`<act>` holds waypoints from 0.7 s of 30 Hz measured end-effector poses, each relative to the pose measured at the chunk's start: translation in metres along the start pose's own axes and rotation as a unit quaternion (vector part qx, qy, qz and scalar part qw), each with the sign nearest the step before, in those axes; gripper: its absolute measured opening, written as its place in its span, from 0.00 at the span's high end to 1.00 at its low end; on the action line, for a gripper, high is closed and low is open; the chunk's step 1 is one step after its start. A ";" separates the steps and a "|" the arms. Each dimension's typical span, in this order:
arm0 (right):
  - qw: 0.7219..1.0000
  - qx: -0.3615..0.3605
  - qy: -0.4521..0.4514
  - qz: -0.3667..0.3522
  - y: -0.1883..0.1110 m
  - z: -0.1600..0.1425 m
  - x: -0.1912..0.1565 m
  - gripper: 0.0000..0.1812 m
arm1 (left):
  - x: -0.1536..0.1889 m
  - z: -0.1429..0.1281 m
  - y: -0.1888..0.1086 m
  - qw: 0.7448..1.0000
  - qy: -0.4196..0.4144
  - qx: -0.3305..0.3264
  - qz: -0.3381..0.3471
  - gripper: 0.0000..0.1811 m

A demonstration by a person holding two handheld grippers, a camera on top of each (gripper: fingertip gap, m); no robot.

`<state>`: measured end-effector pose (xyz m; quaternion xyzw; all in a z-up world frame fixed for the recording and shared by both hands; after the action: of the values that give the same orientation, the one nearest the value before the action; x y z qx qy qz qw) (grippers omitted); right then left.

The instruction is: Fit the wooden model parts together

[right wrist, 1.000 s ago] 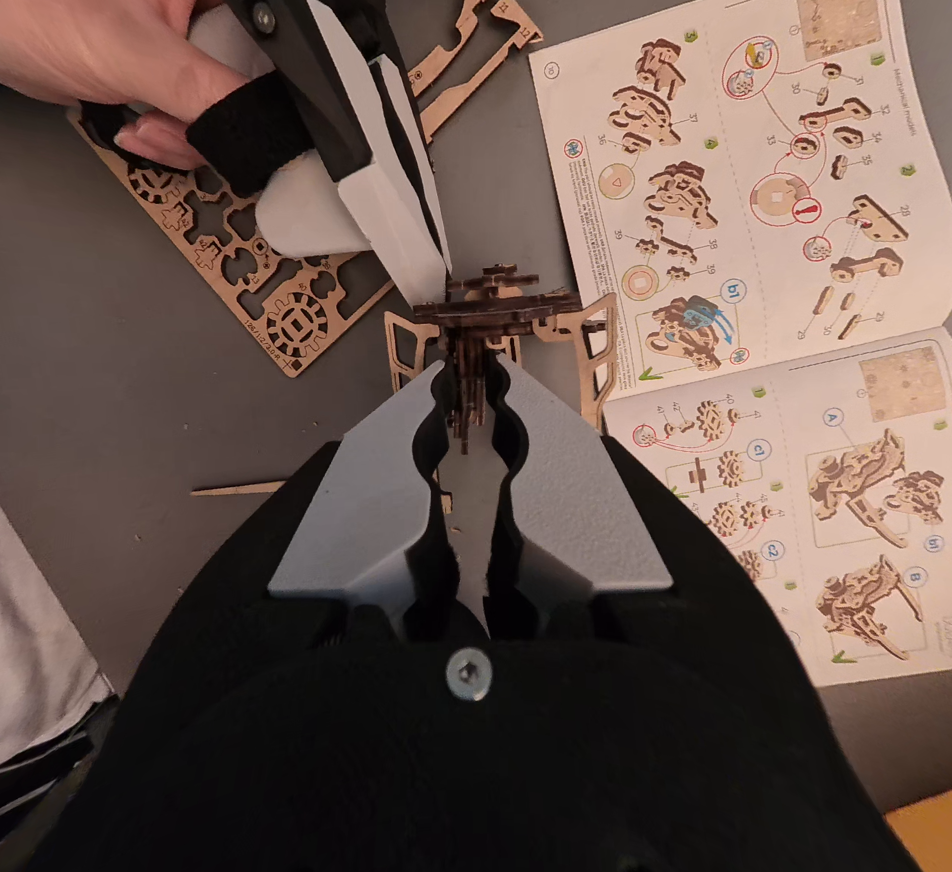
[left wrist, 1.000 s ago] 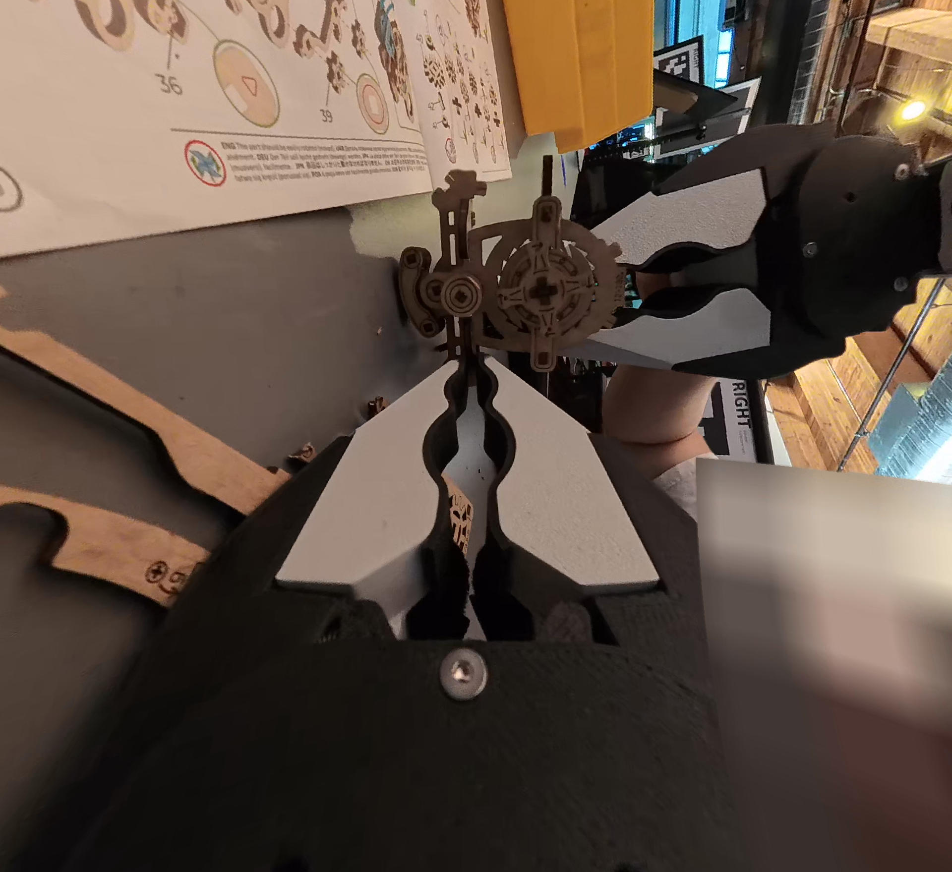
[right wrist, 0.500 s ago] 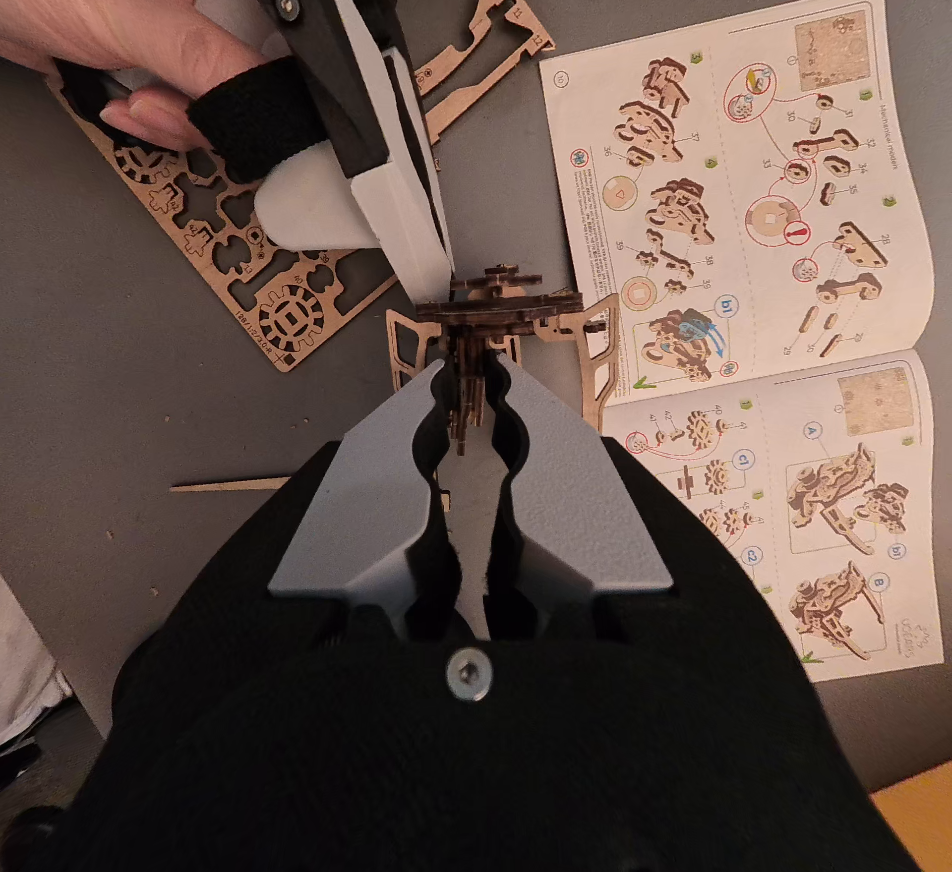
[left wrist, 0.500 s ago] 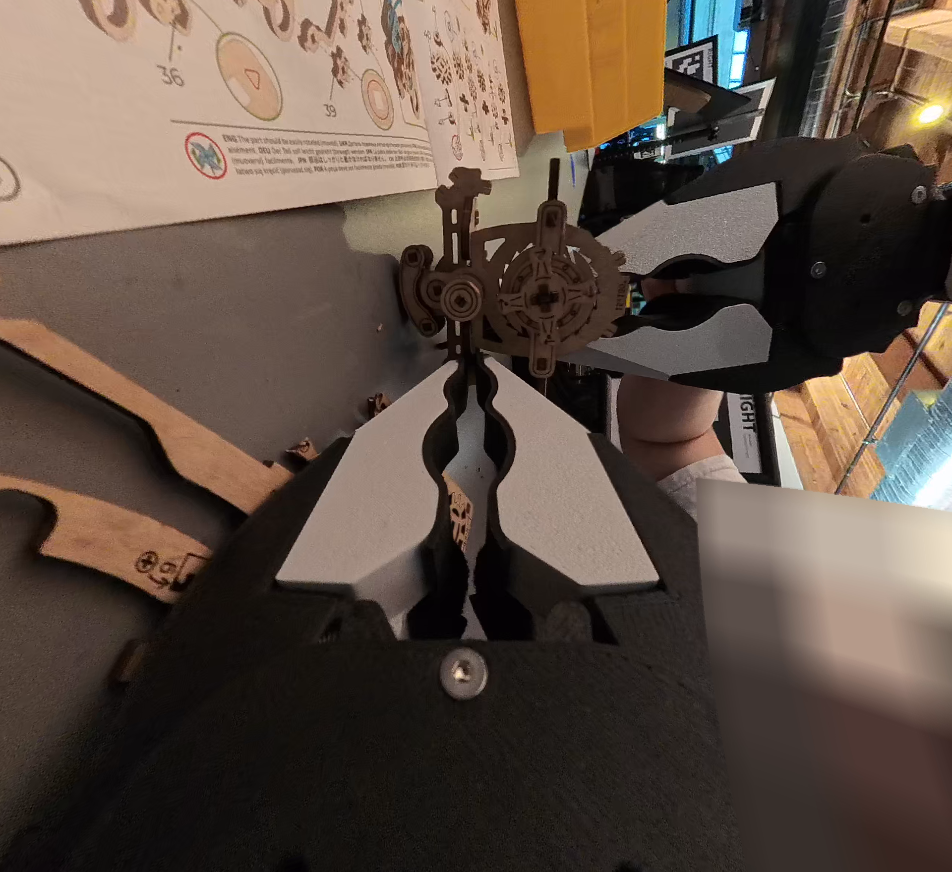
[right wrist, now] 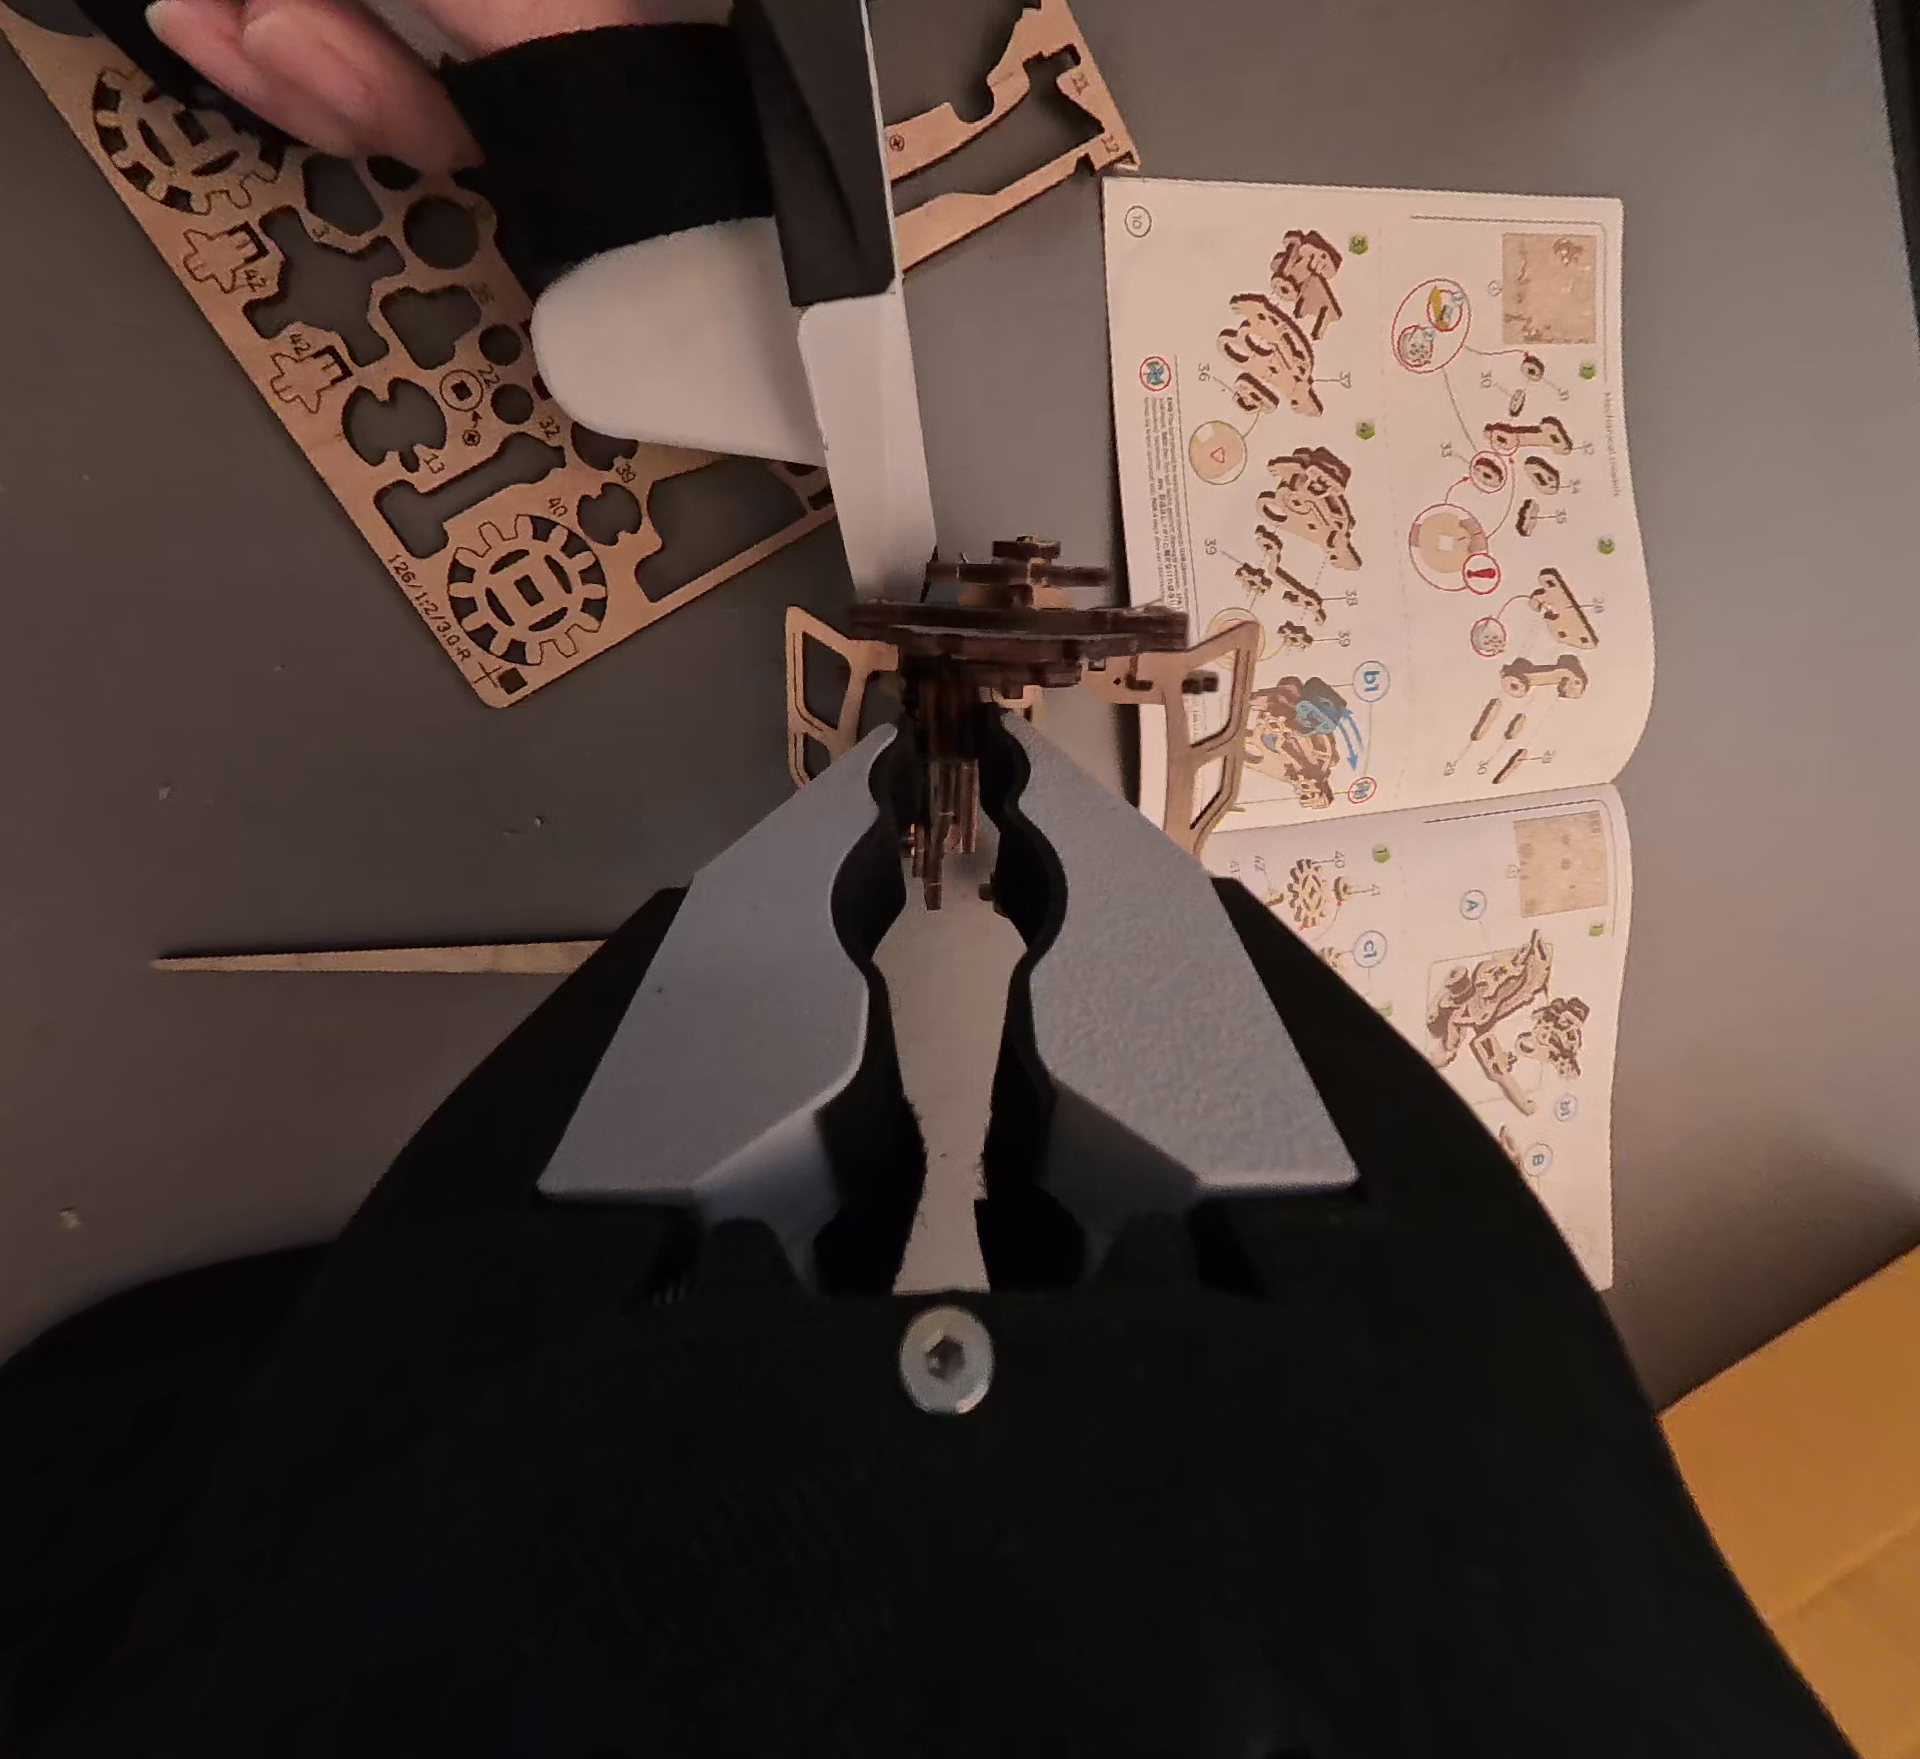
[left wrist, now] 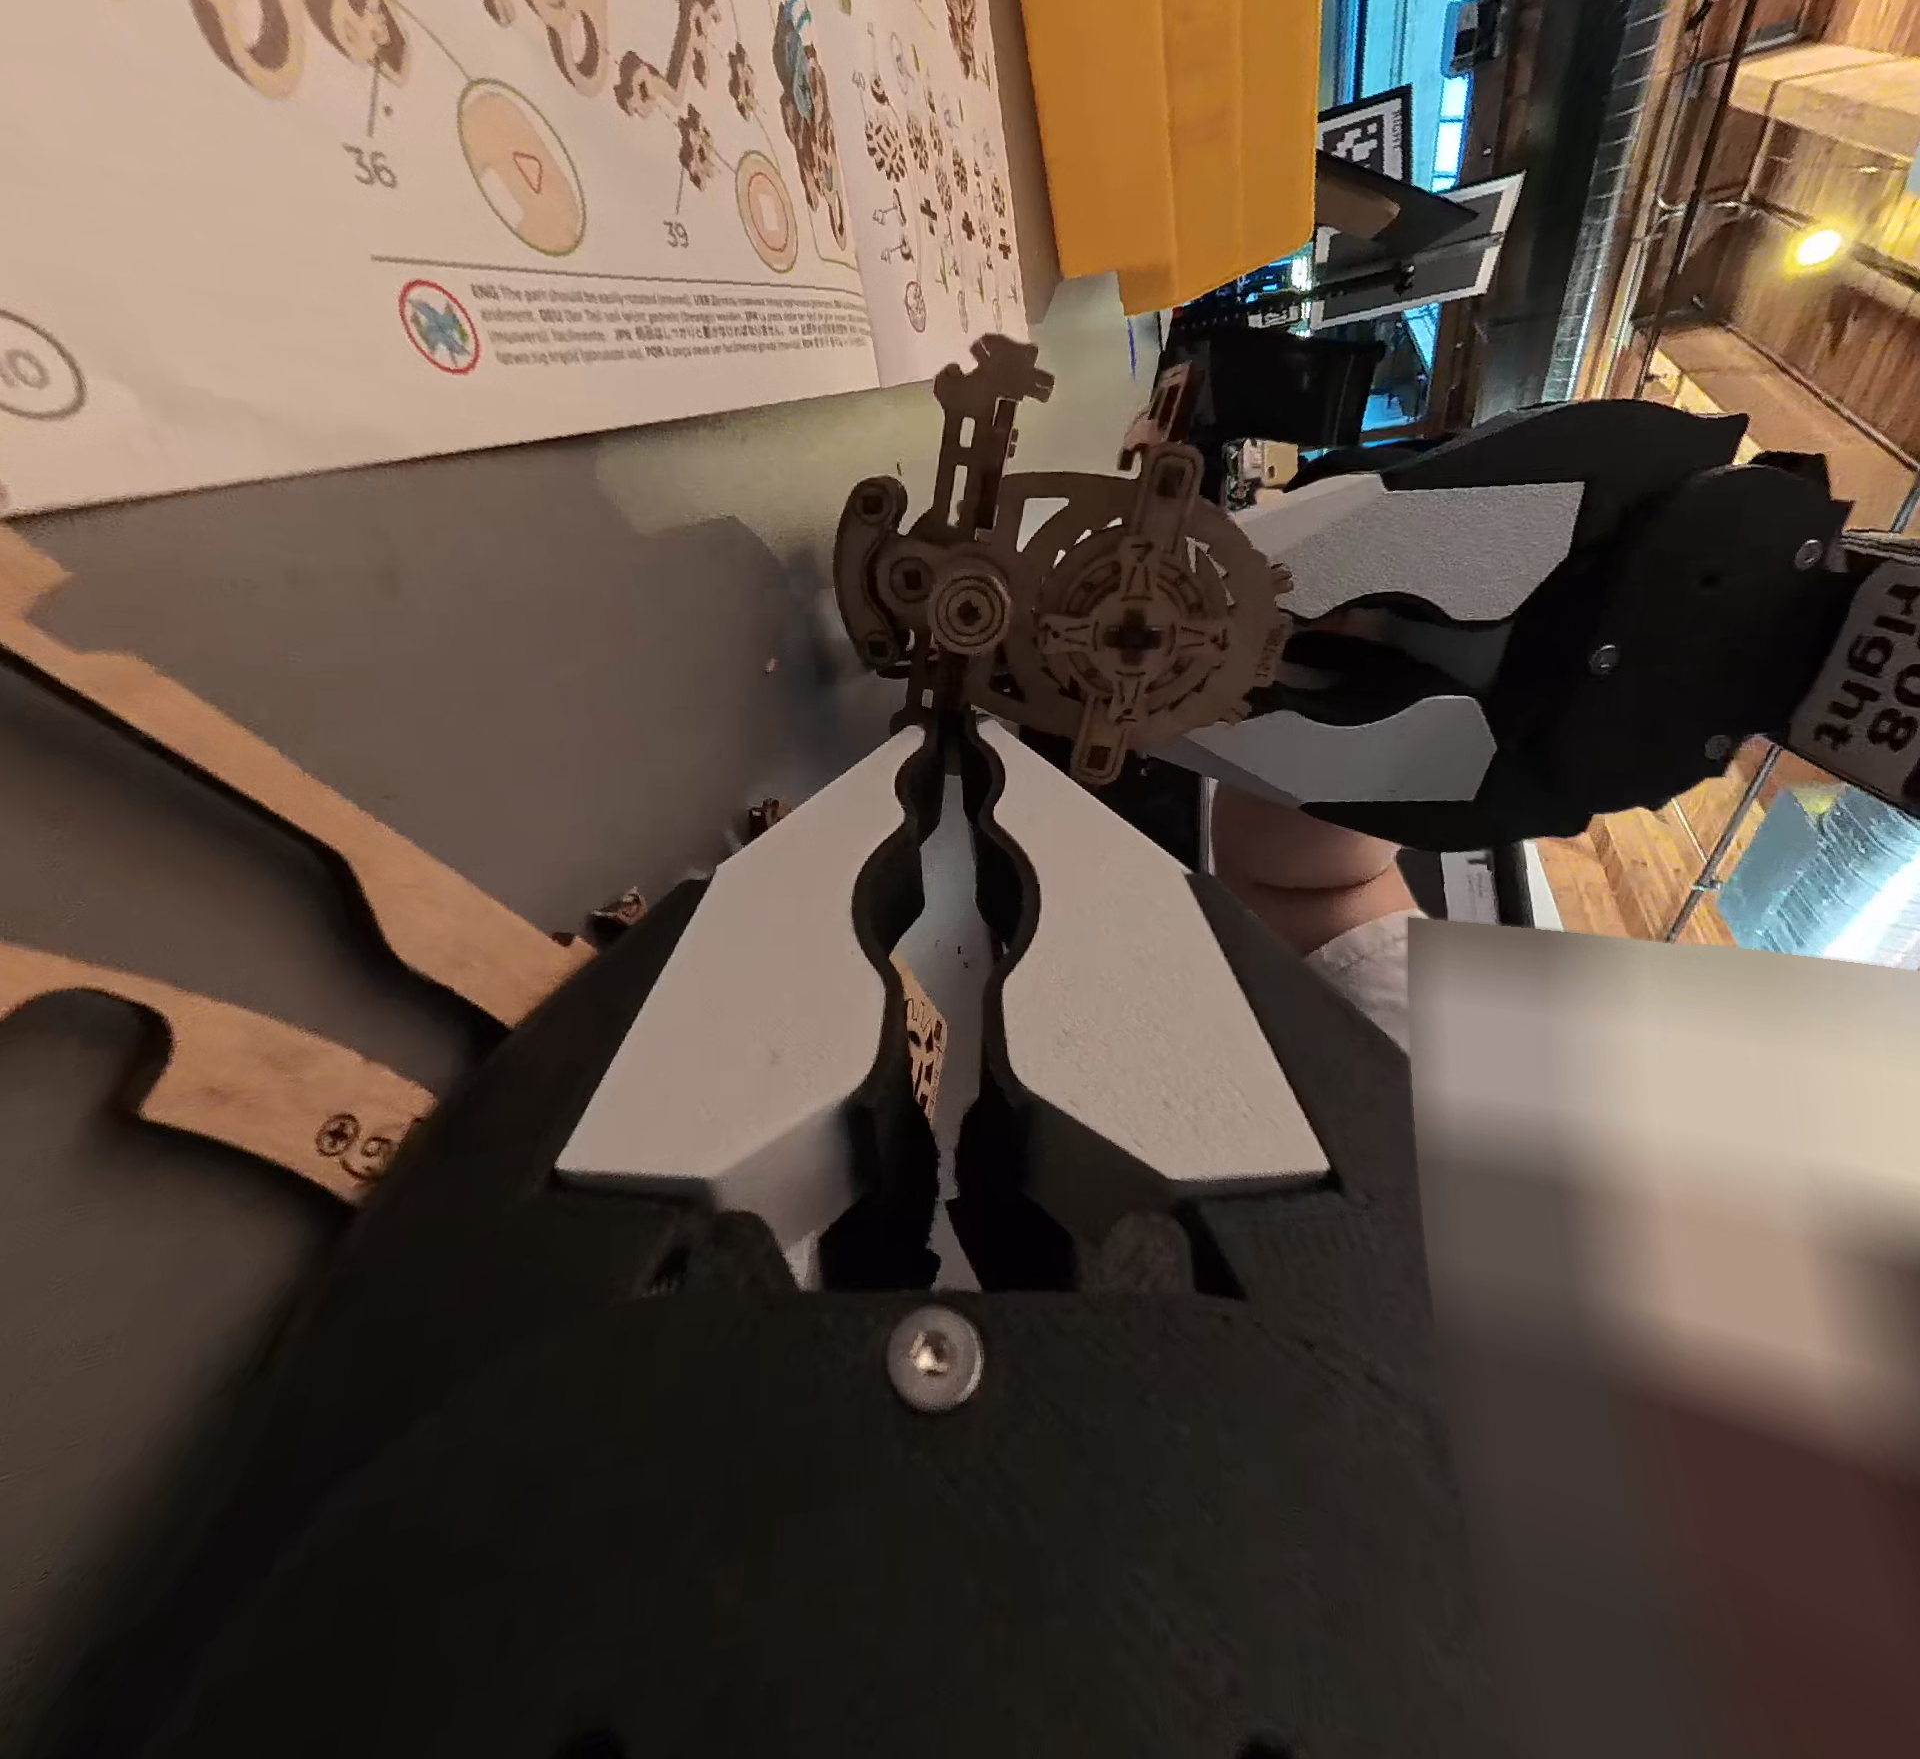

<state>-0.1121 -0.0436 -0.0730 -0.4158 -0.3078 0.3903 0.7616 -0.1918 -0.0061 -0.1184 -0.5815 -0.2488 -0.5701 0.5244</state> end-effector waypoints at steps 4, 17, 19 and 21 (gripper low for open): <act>1.000 0.012 -0.007 -0.005 -0.001 0.000 -0.001 0.94 | 0.000 0.000 -0.001 1.000 0.002 0.000 -0.006 1.00; 0.985 0.043 -0.113 -0.124 -0.010 0.006 -0.006 0.94 | 0.004 0.008 -0.007 0.997 -0.021 0.040 -0.068 0.99; 0.982 0.044 -0.123 -0.135 -0.011 0.008 -0.007 0.94 | 0.004 0.008 -0.008 0.996 -0.023 0.045 -0.075 0.99; 0.981 0.050 -0.128 -0.138 -0.012 0.009 -0.007 0.94 | 0.005 0.009 -0.008 0.995 -0.024 0.049 -0.079 0.99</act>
<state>-0.1191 -0.0498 -0.0592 -0.2776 -0.4374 0.3465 0.7820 -0.1945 0.0030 -0.1095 -0.5473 -0.3339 -0.5828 0.4992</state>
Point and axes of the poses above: each gripper's, where its closed fingertips meet, y out along the fingers, z out of its top, x = y × z across the jaws, the point moved 6 cm from there along -y, back along the fingers, and after that the axes turned 3 degrees about z, right-handed, at the moved point
